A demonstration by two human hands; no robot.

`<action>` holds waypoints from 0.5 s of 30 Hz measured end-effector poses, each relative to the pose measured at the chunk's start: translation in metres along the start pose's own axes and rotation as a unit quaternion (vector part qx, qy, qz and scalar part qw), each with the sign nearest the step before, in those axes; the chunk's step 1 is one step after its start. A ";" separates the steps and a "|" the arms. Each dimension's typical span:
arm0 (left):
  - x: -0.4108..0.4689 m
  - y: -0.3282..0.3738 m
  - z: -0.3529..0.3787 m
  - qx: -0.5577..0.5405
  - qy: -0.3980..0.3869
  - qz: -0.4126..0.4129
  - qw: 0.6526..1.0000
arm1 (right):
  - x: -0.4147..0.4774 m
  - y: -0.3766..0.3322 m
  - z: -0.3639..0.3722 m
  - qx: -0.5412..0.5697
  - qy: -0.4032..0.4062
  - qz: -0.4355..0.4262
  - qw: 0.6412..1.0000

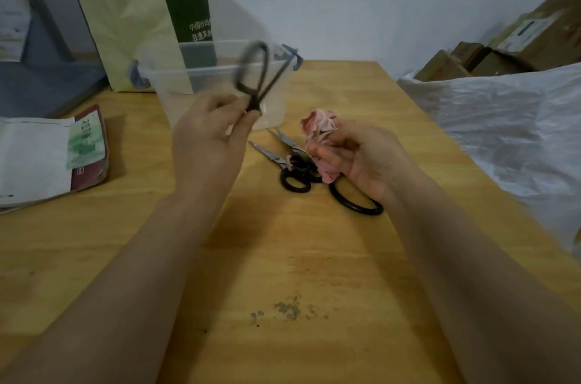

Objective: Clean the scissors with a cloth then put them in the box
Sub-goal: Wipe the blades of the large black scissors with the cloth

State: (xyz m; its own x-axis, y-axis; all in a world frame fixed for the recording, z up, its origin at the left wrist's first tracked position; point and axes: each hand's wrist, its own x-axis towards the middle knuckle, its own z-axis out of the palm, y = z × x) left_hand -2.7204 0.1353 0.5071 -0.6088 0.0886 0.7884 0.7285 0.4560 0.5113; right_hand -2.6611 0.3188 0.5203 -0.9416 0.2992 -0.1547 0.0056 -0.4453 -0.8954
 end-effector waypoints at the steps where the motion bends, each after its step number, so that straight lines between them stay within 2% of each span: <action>1: -0.002 -0.002 0.002 0.036 -0.020 0.035 0.999 | -0.001 -0.002 0.000 0.019 -0.014 0.015 1.000; 3: -0.005 -0.001 0.005 0.090 -0.068 0.094 0.989 | -0.001 -0.005 -0.002 0.027 -0.045 0.049 0.997; 5: -0.008 0.000 0.007 0.121 -0.100 0.128 0.979 | 0.000 -0.004 -0.004 -0.029 -0.071 0.070 0.995; 8: -0.007 -0.001 0.009 0.139 -0.102 0.159 0.972 | -0.001 -0.002 -0.002 -0.081 -0.097 0.070 0.990; 10: -0.007 -0.002 0.009 0.147 -0.100 0.165 0.970 | -0.004 -0.002 0.000 -0.069 -0.083 0.067 0.992; 15: -0.007 -0.003 0.010 0.192 -0.098 0.119 0.969 | -0.002 0.005 0.005 -0.057 -0.016 0.063 0.996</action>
State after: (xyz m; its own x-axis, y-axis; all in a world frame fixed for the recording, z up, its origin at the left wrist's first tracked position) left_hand -2.7211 0.1424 0.4967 -0.5133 0.3818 0.7686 0.7079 0.6947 0.1276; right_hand -2.6607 0.3119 0.5181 -0.9411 0.2192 -0.2576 0.1613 -0.3785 -0.9114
